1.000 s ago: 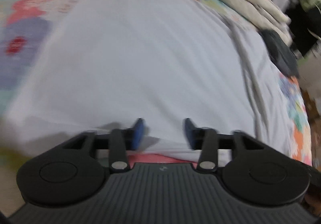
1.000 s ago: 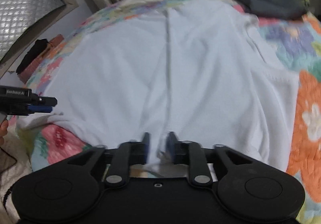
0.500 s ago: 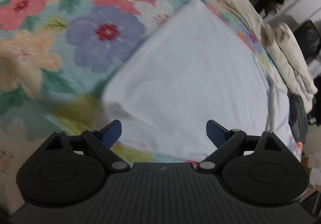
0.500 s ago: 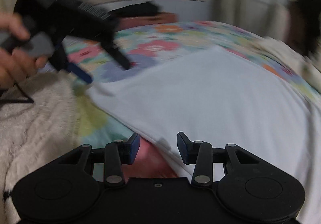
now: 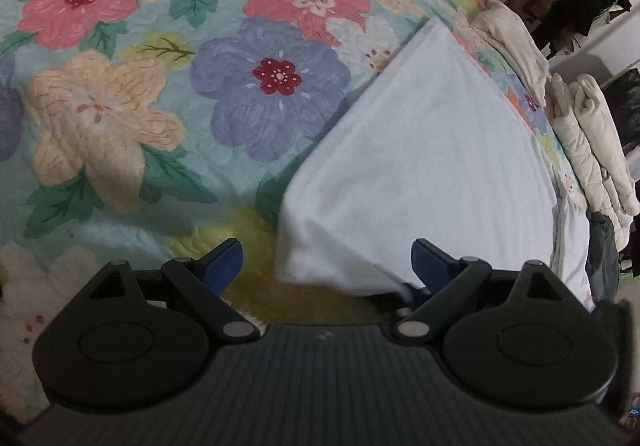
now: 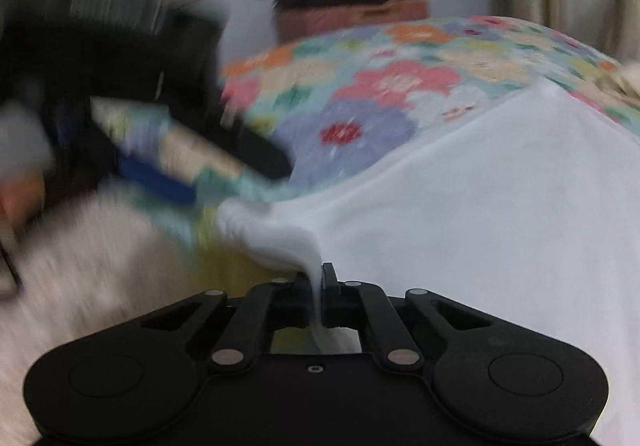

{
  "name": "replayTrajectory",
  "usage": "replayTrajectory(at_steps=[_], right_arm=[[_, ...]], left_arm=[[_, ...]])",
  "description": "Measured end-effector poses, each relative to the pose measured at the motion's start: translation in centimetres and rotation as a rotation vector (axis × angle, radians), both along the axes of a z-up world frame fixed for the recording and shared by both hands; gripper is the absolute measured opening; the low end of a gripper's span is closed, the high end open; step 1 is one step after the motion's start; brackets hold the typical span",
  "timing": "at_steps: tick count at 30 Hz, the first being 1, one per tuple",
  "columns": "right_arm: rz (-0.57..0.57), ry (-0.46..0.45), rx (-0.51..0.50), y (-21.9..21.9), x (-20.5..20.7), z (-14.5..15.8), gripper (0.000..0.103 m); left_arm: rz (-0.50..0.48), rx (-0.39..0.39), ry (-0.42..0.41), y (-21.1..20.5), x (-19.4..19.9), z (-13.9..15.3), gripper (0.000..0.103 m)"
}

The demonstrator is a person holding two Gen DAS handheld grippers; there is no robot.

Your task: Fold clothes

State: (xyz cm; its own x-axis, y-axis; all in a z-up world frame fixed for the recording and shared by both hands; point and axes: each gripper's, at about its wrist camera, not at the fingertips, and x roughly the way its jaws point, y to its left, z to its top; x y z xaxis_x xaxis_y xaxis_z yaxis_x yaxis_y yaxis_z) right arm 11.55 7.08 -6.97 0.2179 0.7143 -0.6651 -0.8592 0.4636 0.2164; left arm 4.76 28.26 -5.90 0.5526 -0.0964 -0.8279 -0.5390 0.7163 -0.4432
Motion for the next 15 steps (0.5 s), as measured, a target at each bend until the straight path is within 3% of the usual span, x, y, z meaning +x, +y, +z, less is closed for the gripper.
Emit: replayTrajectory(at_steps=[4, 6, 8, 10, 12, 15], right_arm=[[-0.099, 0.102, 0.112, -2.4, 1.3, 1.4, 0.006], [-0.128, 0.139, 0.154, -3.4, 1.5, 1.7, 0.006], [-0.140, 0.137, 0.169, -4.1, 1.3, 2.1, 0.006], [-0.151, 0.124, 0.171, -4.5, 1.1, 2.2, 0.006], [-0.161, 0.127, 0.166, -4.4, 1.4, 1.9, 0.006], [-0.184, 0.119, 0.161, -4.9, 1.6, 1.5, 0.006]], left_arm=[[0.017, -0.068, -0.023, -0.3, 0.6, -0.6, 0.092], [0.014, -0.153, -0.067, -0.6, 1.2, -1.3, 0.091], [0.016, -0.242, -0.120, -1.2, 1.6, -2.2, 0.083], [0.007, -0.292, -0.162, -2.0, 2.3, -2.9, 0.023], [0.002, -0.321, -0.192, -3.0, 3.0, -3.4, 0.009], [-0.032, -0.237, -0.206, -4.7, 3.8, -2.7, 0.007]])
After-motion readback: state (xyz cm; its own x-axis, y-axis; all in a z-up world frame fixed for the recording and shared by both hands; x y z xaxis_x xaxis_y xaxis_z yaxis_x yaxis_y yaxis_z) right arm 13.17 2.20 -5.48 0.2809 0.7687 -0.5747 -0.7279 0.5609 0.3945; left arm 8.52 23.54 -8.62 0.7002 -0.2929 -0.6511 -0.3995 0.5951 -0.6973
